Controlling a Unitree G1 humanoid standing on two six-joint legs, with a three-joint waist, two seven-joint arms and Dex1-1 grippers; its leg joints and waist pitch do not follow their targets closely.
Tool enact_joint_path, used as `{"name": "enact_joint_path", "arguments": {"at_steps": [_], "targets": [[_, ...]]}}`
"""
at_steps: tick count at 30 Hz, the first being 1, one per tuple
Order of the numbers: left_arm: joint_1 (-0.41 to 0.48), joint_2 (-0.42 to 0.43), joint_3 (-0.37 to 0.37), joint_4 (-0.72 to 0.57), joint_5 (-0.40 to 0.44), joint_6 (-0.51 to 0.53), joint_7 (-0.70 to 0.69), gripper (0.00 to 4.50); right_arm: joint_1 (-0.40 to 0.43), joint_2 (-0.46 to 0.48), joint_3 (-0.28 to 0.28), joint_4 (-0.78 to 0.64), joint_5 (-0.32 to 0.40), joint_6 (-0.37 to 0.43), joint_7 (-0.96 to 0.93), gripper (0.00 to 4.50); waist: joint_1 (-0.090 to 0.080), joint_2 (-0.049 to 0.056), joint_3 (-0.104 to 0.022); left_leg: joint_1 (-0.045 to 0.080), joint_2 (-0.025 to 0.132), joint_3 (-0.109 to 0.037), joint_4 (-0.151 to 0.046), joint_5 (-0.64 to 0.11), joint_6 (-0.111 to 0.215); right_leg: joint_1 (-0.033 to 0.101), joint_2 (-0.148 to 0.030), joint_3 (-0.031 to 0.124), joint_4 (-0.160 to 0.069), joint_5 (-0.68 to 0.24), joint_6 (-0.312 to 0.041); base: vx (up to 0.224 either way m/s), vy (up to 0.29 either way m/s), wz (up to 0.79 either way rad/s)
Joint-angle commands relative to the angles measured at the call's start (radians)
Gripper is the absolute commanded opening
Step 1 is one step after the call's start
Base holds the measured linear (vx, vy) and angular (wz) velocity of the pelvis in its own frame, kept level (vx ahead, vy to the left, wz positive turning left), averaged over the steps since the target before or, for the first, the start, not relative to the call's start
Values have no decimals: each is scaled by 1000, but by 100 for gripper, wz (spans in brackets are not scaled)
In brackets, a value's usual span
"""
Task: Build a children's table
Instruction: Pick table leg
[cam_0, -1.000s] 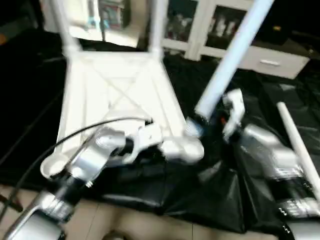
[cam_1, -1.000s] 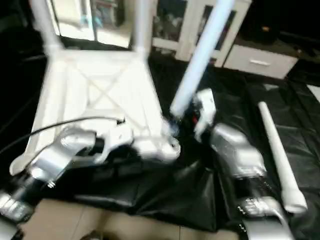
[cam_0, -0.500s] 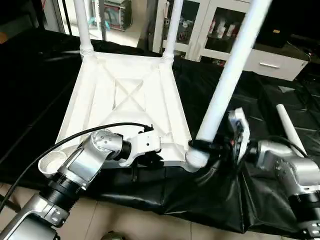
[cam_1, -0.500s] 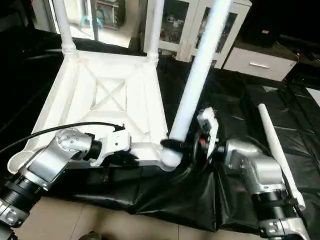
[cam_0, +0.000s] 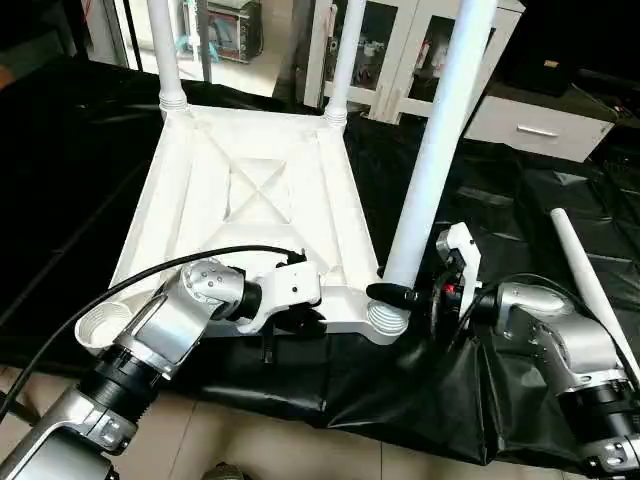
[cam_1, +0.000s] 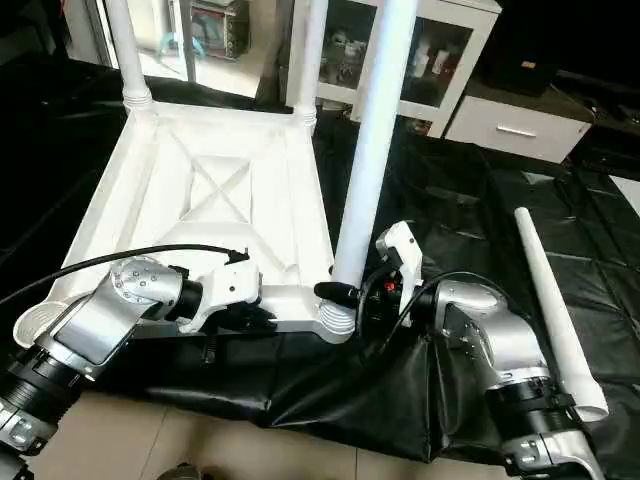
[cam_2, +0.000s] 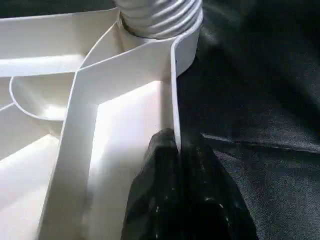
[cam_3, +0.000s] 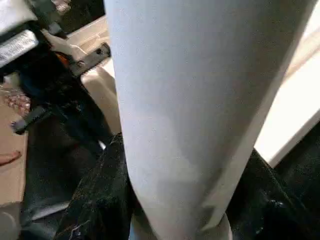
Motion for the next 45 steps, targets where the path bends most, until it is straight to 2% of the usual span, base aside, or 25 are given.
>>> {"name": "enact_joint_path", "arguments": {"at_steps": [1,11,18,26,32,38,40,41,45], "targets": [[3,-11,-45,-26,7,-13,-32,0,-17,-11,-8,6,-20,-26,-2,191,-6,4,-63,24,65,-26,-69,-47,22,42,-80,45,-54,-39,-232,0,0,0],[3,-8,-45,-21,16,-15,-26,0,-6,-9,55,27,-82,-79,26,191,-8,0,-63,24,66,-27,-69,-65,22,42,-81,46,-56,-62,-222,0,0,0],[2,-8,-43,-19,20,-13,-22,0,1,16,63,60,-109,-108,-5,191,-13,0,-63,24,66,-30,-71,-91,8,40,-81,45,-59,-80,-216,0,0,0],[4,-4,-38,-19,22,-8,-20,0,-23,79,-19,151,-64,-90,-78,191,-25,-4,-64,26,67,-36,-79,-192,-39,36,-81,44,-68,-164,-196,0,0,0],[-2,-4,-29,-7,26,-9,-12,0,-5,88,-33,163,-59,-102,-85,191,-24,-3,-64,26,67,-35,-79,-181,-41,36,-81,44,-67,-144,-193,0,0,0],[-12,-15,-19,9,24,-4,3,0,63,124,-109,165,-11,-131,-128,191,-21,-2,-63,27,68,-37,-82,-217,-45,33,-83,45,-73,-178,-188,0,0,0],[-13,-16,-18,9,24,-3,3,0,71,127,-115,163,-5,-133,-130,191,-23,-3,-61,26,68,-39,-85,-234,-51,33,-82,43,-75,-205,-182,0,0,0],[-13,-15,-18,8,23,-2,4,0,82,132,-122,161,0,-139,-135,191,-22,1,-62,27,68,-39,-84,-237,-52,32,-83,44,-75,-210,-180,0,0,0],[-15,-16,-14,10,21,1,6,0,127,158,-152,141,20,-175,-149,191,-19,1,-62,26,69,-39,-86,-234,-51,31,-83,44,-74,-188,-180,0,0,0]]}}
